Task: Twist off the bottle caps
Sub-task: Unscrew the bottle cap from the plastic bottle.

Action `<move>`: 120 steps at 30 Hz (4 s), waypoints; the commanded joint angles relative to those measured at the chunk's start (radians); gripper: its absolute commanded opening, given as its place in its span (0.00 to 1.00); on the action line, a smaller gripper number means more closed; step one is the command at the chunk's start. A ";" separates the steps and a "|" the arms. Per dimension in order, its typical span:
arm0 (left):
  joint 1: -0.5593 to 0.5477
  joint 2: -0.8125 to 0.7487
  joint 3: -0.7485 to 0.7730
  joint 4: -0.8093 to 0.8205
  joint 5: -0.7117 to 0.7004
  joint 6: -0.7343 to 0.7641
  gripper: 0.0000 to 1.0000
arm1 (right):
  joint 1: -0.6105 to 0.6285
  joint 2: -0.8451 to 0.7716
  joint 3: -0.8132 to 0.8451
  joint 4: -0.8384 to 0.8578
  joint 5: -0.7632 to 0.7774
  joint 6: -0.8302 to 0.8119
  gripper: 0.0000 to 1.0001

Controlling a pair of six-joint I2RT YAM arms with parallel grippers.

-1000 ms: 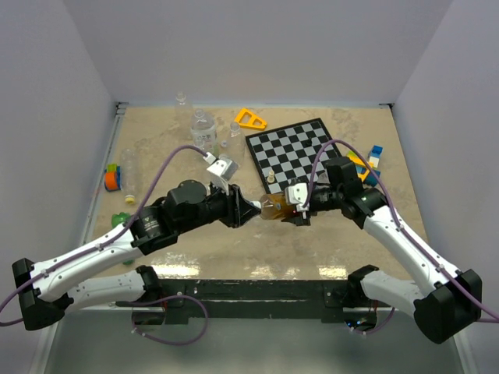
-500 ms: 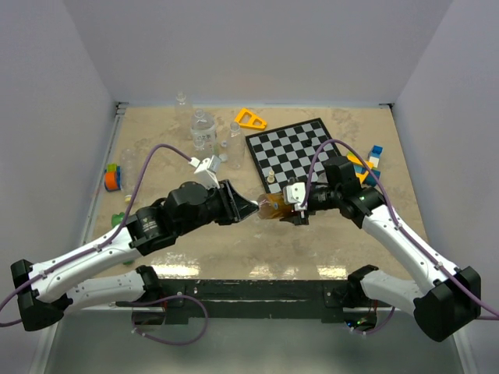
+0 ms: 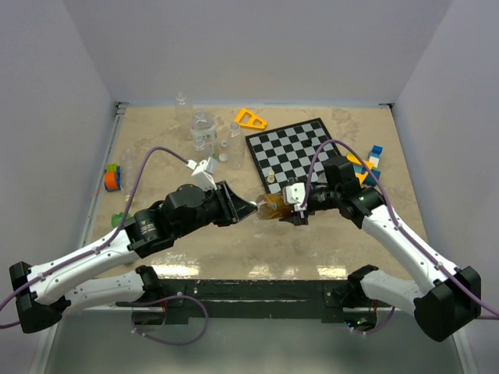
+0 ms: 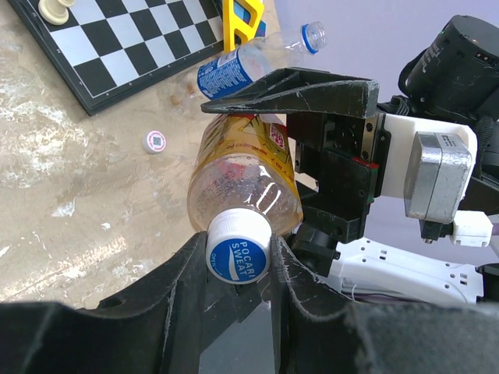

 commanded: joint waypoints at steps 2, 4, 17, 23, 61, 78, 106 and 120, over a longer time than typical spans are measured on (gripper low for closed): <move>0.016 -0.083 -0.005 -0.023 -0.120 0.004 0.00 | -0.032 -0.009 -0.015 -0.064 0.050 -0.006 0.06; 0.016 -0.091 -0.008 -0.026 -0.129 0.013 0.04 | -0.032 -0.007 -0.015 -0.064 0.050 -0.005 0.06; 0.016 -0.141 0.013 -0.070 -0.163 0.163 0.55 | -0.032 -0.001 -0.016 -0.063 0.052 -0.008 0.06; 0.016 -0.212 0.003 -0.046 -0.160 0.396 0.85 | -0.031 0.000 -0.016 -0.063 0.052 -0.008 0.06; 0.016 -0.221 -0.089 0.043 0.251 1.303 1.00 | -0.031 0.013 -0.016 -0.061 0.053 -0.009 0.06; 0.016 -0.226 -0.123 0.054 0.243 1.335 1.00 | -0.032 0.011 -0.016 -0.063 0.052 -0.011 0.06; 0.016 -0.189 -0.096 0.091 0.317 1.522 1.00 | -0.029 0.013 -0.019 -0.064 0.052 -0.012 0.06; 0.016 -0.108 -0.085 0.154 0.323 1.608 1.00 | -0.029 0.016 -0.019 -0.064 0.053 -0.014 0.06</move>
